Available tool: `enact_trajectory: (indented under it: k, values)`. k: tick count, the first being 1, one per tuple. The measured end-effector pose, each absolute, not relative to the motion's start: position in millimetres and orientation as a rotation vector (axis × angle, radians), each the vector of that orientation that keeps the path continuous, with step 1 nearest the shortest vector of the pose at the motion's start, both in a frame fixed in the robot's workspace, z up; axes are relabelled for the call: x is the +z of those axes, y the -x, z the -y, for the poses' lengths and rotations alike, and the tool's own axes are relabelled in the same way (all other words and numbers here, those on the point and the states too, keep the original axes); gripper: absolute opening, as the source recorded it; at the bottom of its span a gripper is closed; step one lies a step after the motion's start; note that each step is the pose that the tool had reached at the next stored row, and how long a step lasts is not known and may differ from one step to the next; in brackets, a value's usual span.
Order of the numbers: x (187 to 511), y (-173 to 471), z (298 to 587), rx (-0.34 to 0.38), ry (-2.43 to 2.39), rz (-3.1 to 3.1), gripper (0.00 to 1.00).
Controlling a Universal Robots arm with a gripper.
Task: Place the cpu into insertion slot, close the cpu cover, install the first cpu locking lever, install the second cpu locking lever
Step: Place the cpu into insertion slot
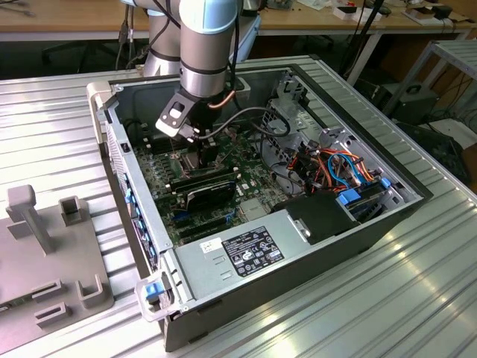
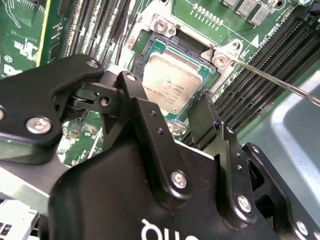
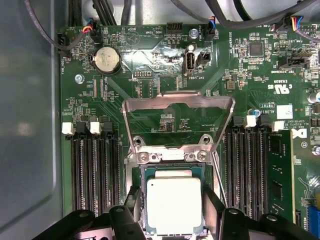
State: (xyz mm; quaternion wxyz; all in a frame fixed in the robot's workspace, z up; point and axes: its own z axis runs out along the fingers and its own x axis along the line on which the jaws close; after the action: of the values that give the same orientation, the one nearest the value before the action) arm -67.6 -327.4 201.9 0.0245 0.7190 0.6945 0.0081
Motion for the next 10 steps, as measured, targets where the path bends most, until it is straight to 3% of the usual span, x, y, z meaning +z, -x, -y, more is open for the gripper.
enact_trajectory:
  k: [10]
  values:
    - [208.3, 67.6, 327.4, 0.023, -2.225, -2.150, 0.62]
